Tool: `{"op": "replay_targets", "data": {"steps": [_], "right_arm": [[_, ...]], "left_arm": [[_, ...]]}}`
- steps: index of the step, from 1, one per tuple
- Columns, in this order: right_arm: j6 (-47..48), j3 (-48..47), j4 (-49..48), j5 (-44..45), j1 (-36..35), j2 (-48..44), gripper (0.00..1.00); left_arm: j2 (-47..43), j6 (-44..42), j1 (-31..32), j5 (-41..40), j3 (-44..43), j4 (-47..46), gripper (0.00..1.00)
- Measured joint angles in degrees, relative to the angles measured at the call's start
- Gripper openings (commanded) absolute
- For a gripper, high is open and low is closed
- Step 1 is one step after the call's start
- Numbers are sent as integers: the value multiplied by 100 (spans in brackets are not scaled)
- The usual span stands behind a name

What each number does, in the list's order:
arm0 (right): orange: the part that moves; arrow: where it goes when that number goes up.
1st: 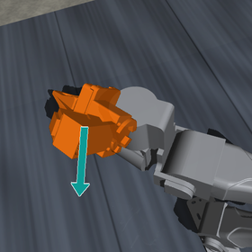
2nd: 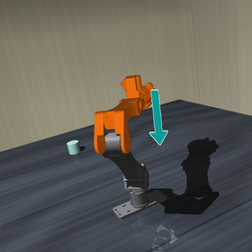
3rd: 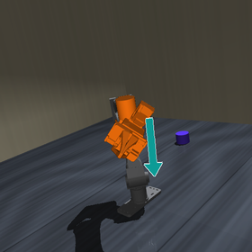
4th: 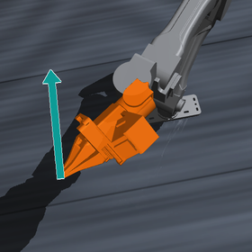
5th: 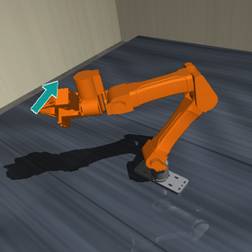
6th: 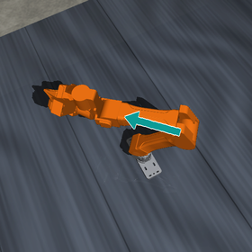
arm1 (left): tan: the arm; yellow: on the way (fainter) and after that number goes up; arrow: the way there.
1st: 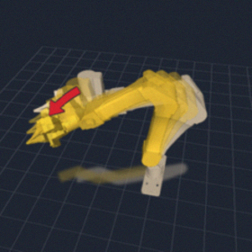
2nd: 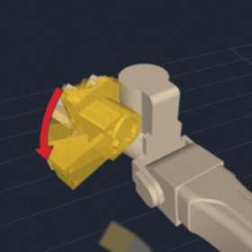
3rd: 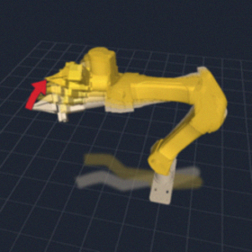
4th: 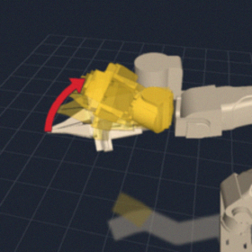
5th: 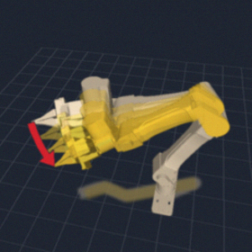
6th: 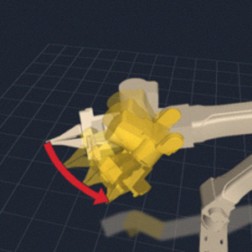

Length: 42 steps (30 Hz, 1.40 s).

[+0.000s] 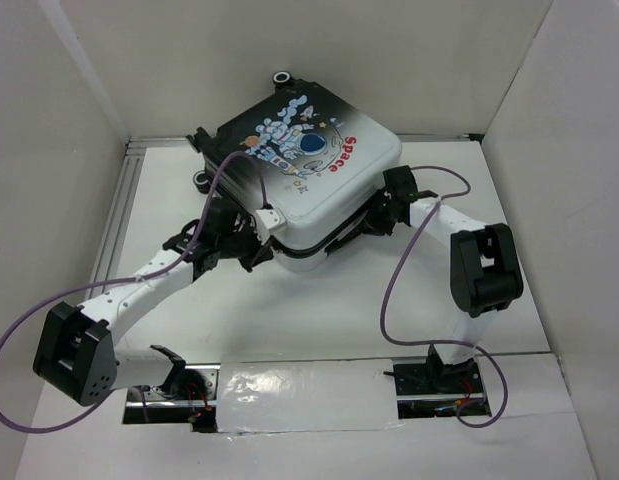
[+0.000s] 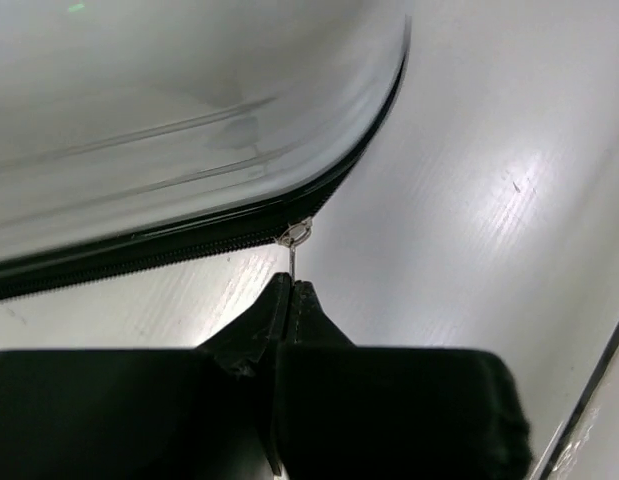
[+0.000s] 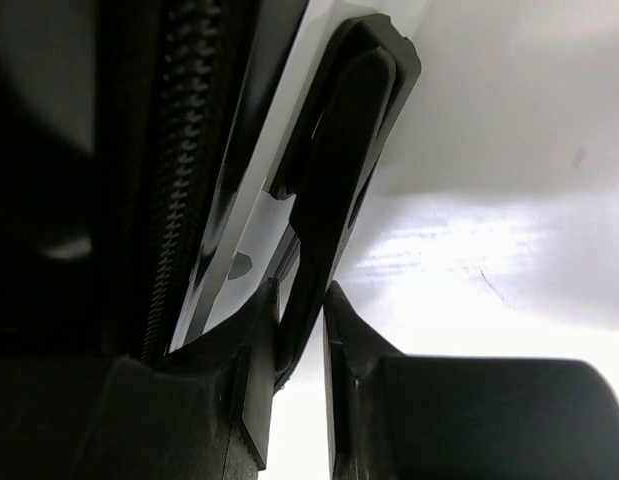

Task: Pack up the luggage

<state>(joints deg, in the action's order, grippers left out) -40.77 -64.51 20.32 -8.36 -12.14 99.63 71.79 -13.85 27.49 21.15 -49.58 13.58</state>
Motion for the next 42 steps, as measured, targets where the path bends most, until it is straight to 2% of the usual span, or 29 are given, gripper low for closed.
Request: {"op": "replay_targets", "data": {"steps": [5,12,25,35,42], "right_arm": [[254,-243,46,-164,11,210,0],[389,-273,20,-199,39,260,0],[691,-581,22,-197,131,507,0],[852,-734,-177,-26,205,662,0],[916,-957,-212,273,214,831,0]], "left_arm": [[223,-702,-455,1005,-90,94,0],[511,-892,-916,1884,-136,59,0],[844,-848,-1552,2190,-140,-323,0],[914,-820,-1126,2020,-146,-557,0],[907,-527,-492,1725,33,-1097,0]]}}
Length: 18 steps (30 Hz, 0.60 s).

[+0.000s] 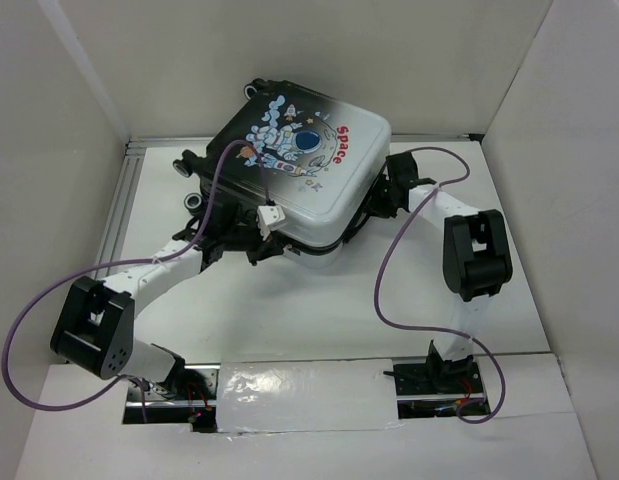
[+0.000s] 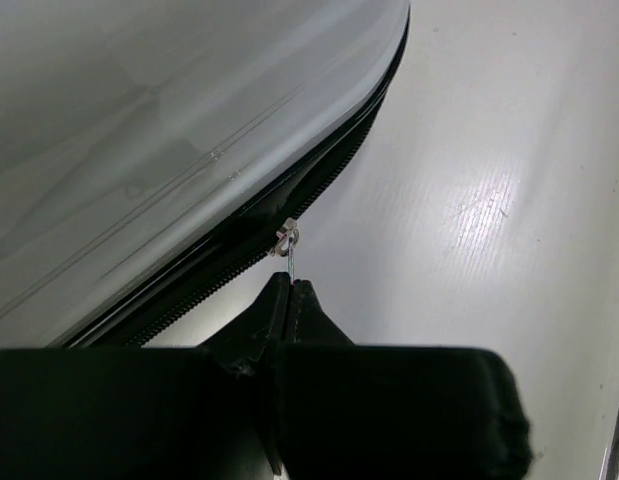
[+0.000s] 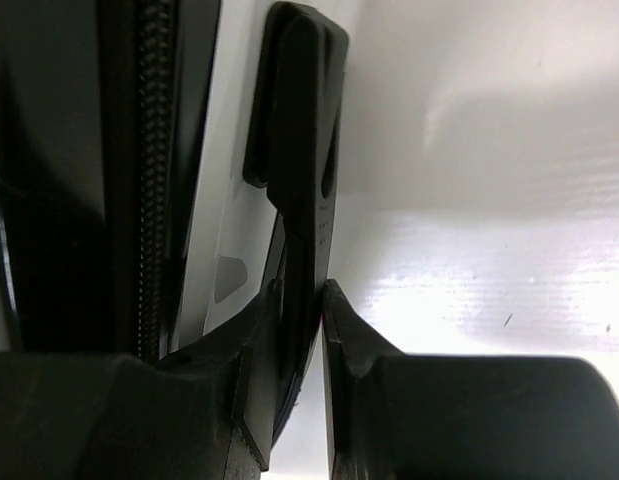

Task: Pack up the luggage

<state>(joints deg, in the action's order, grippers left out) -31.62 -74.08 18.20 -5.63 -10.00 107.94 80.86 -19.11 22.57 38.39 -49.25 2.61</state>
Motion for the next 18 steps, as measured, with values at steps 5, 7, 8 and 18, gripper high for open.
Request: {"op": "replay_targets", "data": {"steps": [5,7,8,18], "right_arm": [[24,-55,-125,144,0,68,0],[22,-59,-146,164,-2,74,0],[24,-59,-160,179,-2,76,0],[450,-645,-17,61,131,455,0]], "left_arm": [[0,144,306,-181,90,-214,0],[0,173,339,-240,94,-267,0],[0,199,343,-256,94,-295,0],[-2,481,625,-87,-289,474,100]]}}
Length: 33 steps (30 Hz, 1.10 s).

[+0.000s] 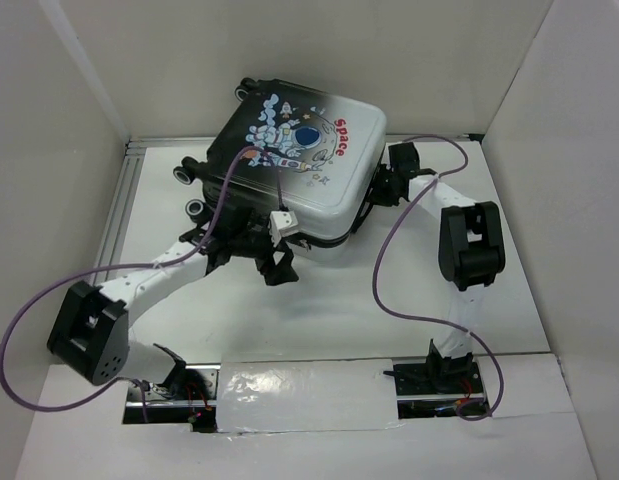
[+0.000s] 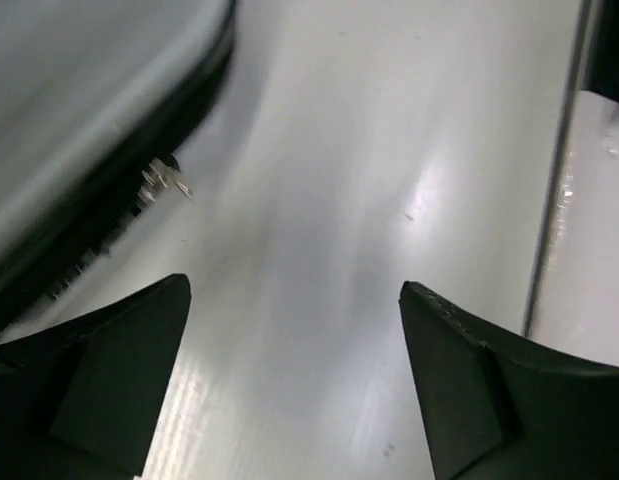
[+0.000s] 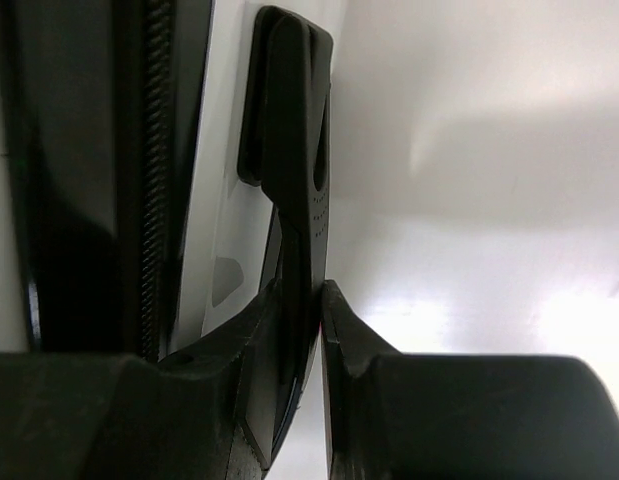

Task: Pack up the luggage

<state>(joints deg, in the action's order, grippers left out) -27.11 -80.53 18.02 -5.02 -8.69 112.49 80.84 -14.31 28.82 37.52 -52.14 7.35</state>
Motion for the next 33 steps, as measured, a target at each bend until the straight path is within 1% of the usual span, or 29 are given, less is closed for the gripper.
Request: {"op": "replay_targets", "data": {"steps": [3,5,6,7,8,10,13,15,18,22,26,28,33], "right_arm": [[422,-446,116,-61,109,284,0],[715,-619,142,-79,181,402,0],[855,-693,175,-131,223,442,0],[984,-763,216,-197,275,485,0],[1172,-870,299,-387,356,562,0],[1504,-1104,437,-748,511,717,0],[2197,-1399,581,-1012,640,896,0],[2726,-1478,680,-1025,627,927,0],[3287,-1482,807,-1113,640,914,0],[3788,-1246,721,-1370,791,789,0],[4076,-960,726,-1624,964,573,0],[4133,-852,741,-1648,1043,483,0],[4256,-953,944,-1563,1202,487,0]], "left_arm": [[-673,118,44,-83,4,299,100],[-1316,190,-120,-293,-4,258,100],[-1738,278,-323,-531,-87,199,100],[-1838,289,-380,-603,-142,164,100],[-1961,345,-564,-850,-352,179,100],[-1928,448,-868,-1298,-957,118,100],[-1456,719,-1416,-2037,-1971,96,100],[-1058,881,-1773,-2461,-2411,-46,100],[-542,1200,-2404,-2844,-2616,-155,100],[278,1593,-2990,-3296,-2874,-120,100],[1335,1899,-3311,-3488,-3644,-2,100],[1880,2020,-3412,-3512,-4085,35,98],[3274,2293,-3477,-3198,-5272,-24,89]]}}
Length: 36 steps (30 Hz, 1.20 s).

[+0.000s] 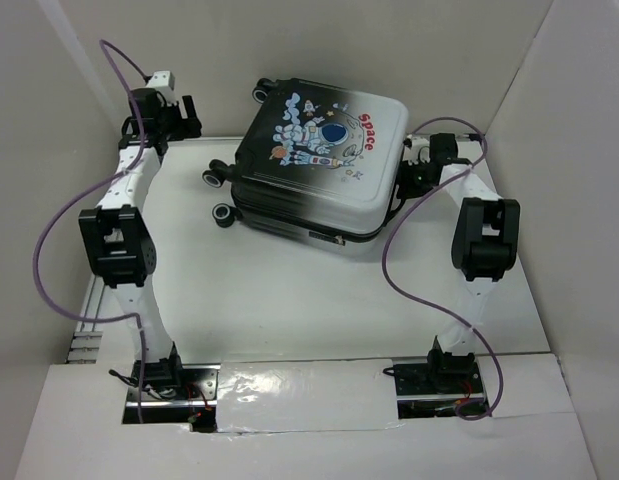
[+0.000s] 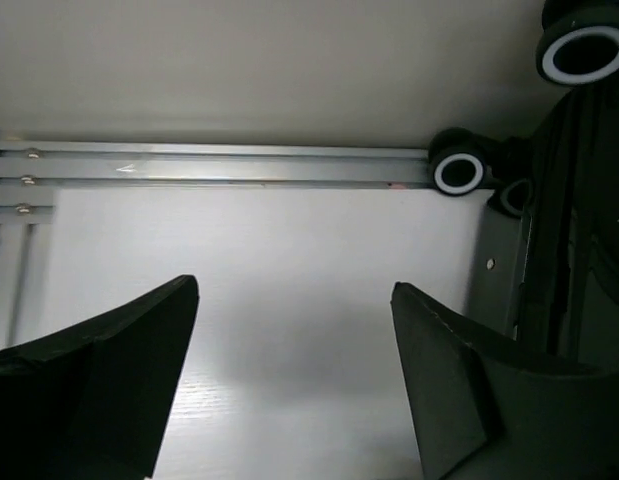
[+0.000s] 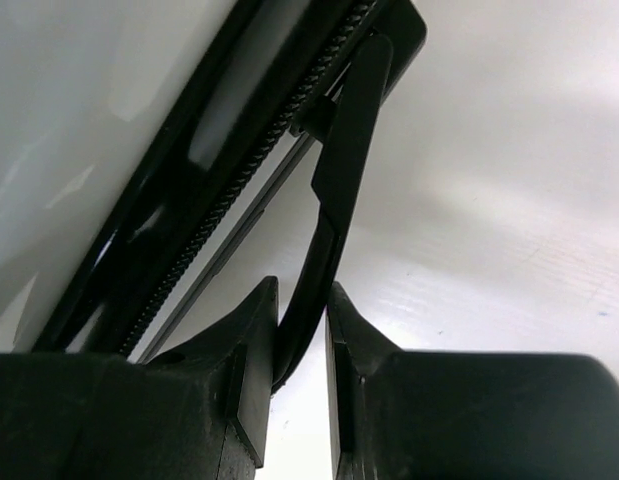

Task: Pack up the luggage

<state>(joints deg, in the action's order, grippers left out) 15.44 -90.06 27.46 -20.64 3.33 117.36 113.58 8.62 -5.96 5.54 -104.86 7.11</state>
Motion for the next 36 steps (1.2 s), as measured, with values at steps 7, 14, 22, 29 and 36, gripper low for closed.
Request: {"op": "replay_targets", "data": {"steps": [7,14,22,29,36], "right_arm": [[7,-214,7,76,-7,166,0],[-57,-1215,133,328,-9,817,0],[-179,-2527,208,623,-2,1648,0],[138,-2802,271,505,74,1788,0],[407,-2949,409,310,94,1873,0]], "left_arm": [[1139,46,444,579,-723,240,83],[212,-63,1043,520,1333,-155,73],[-2074,37,1650,13,3753,-627,70],[-3530,-114,2859,-42,4778,-514,71],[-4607,-295,2396,522,5893,-1250,75]]}}
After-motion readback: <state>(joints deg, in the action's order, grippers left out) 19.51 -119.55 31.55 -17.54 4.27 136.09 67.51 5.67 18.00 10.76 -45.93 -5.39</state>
